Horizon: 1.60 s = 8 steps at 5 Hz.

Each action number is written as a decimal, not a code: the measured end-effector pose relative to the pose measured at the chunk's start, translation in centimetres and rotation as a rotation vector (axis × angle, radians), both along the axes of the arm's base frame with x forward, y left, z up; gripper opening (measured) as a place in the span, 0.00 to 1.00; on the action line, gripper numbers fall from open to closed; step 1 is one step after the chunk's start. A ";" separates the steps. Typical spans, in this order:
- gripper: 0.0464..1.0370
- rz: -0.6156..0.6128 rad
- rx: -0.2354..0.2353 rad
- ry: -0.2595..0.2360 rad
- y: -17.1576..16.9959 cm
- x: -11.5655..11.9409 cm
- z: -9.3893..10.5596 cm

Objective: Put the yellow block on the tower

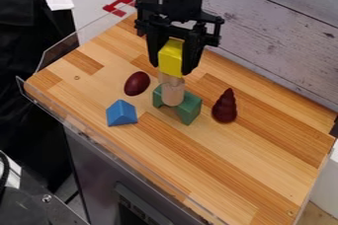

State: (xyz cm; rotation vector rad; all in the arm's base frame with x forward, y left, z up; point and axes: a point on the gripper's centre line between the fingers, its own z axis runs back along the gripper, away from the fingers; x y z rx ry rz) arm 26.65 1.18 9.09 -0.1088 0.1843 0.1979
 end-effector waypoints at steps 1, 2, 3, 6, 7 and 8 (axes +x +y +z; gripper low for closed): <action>0.54 0.016 -0.009 0.002 0.3 0.0 0.0; 0.62 0.024 -0.020 0.001 0.5 0.0 0.2; 0.91 0.022 -0.025 -0.003 0.7 0.3 0.7; 0.96 0.027 -0.040 -0.057 1.2 0.6 3.3; 0.96 0.044 -0.041 -0.143 2.1 0.8 6.4; 0.96 0.095 -0.048 -0.182 3.9 0.2 7.9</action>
